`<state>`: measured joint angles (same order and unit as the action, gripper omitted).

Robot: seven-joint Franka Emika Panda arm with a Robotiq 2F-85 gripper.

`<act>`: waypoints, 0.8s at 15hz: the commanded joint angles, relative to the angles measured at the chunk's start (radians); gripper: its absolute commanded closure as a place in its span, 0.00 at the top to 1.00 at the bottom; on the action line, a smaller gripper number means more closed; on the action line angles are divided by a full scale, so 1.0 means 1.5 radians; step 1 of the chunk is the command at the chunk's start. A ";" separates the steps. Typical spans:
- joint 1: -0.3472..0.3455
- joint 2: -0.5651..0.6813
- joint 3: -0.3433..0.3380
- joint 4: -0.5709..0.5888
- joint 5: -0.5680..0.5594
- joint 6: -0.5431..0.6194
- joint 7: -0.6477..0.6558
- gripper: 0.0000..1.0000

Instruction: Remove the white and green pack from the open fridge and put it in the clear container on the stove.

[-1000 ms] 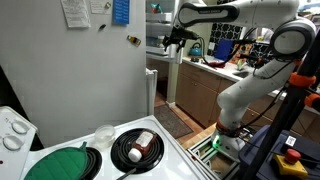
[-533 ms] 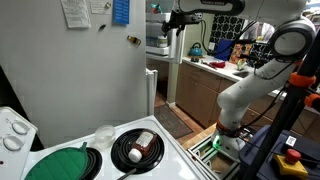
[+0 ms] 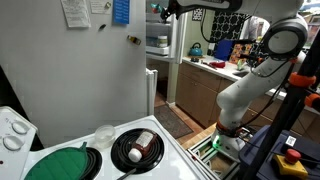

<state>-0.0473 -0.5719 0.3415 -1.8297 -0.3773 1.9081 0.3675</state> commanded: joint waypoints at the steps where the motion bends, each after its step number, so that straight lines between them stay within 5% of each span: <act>1: 0.002 0.005 0.002 0.003 -0.020 0.008 0.022 1.00; 12: -0.121 0.024 0.044 0.008 -0.183 0.234 0.367 1.00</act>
<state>-0.1690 -0.5461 0.3942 -1.8302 -0.5745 2.2065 0.7799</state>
